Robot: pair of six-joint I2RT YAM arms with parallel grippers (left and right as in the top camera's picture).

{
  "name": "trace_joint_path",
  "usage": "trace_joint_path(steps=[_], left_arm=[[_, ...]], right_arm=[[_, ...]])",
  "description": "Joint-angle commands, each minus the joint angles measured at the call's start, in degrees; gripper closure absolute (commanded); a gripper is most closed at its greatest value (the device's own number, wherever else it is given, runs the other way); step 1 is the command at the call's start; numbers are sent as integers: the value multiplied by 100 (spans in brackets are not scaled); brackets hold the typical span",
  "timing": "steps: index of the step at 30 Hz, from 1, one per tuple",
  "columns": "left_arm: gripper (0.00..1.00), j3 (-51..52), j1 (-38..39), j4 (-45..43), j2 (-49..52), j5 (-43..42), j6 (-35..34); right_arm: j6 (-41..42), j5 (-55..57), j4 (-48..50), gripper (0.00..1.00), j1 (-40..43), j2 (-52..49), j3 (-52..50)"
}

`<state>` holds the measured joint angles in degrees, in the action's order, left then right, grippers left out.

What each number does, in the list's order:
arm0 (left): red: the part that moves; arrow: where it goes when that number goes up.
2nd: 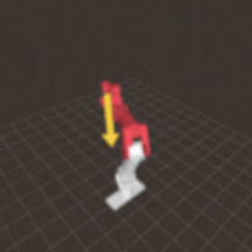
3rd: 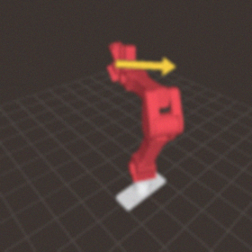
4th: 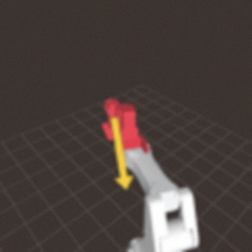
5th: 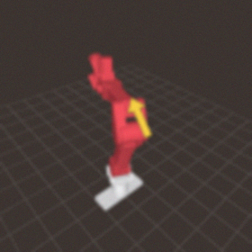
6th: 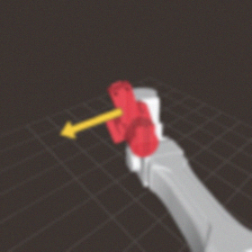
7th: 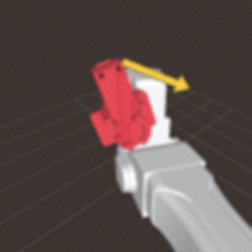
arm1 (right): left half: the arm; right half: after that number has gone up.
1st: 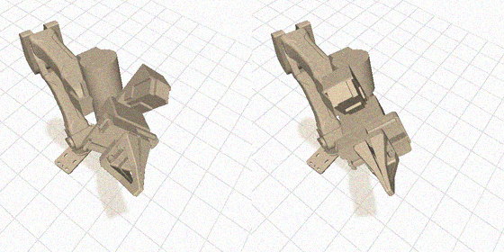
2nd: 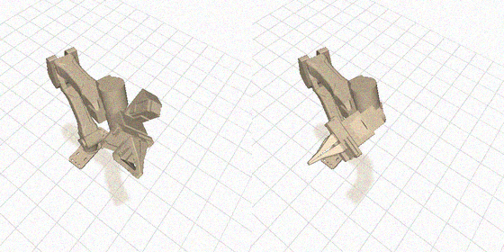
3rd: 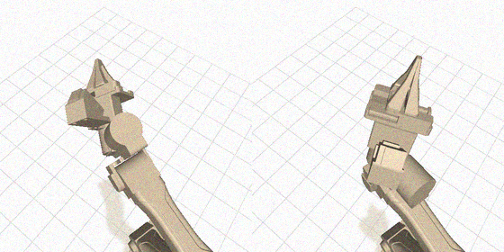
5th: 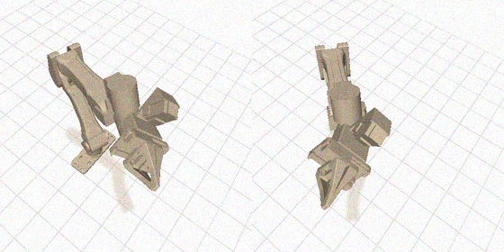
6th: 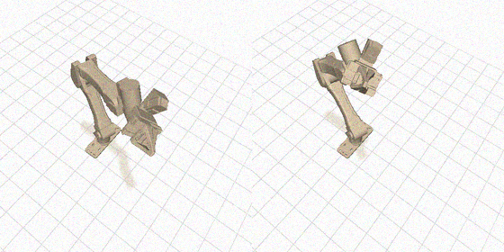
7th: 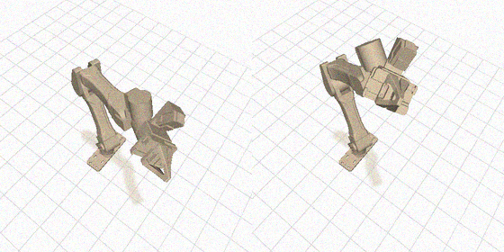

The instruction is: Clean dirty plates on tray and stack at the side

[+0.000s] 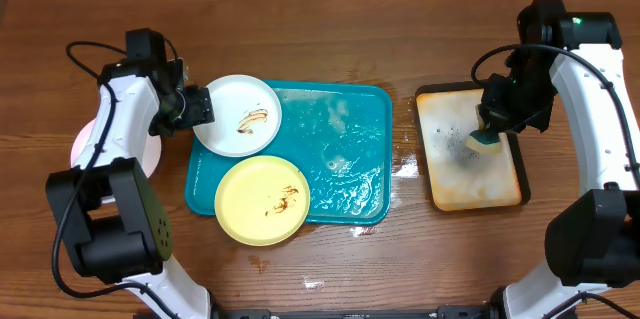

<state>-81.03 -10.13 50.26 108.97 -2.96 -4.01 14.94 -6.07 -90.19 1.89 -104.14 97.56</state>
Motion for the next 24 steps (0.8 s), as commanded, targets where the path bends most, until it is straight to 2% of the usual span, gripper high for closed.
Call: trace_joint_path(steps=[1,7,10,12,14,24], left_arm=[[20,-50,-13,-55,240,37,146],[30,-48,83,-109,623,-74,122],[45,-50,175,-219,643,-70,122],[74,-52,216,-286,643,-72,101],[96,-52,232,-317,643,-68,-42],[96,-57,619,-236,640,-92,-249]], right_arm=[[-35,-44,2,96,7,31,109],[-35,-44,-15,96,7,31,109],[-35,-44,-15,96,7,31,109],[-33,-46,-15,96,7,31,109],[-31,-46,-17,96,7,31,109],[-136,-142,11,96,-13,31,109]])
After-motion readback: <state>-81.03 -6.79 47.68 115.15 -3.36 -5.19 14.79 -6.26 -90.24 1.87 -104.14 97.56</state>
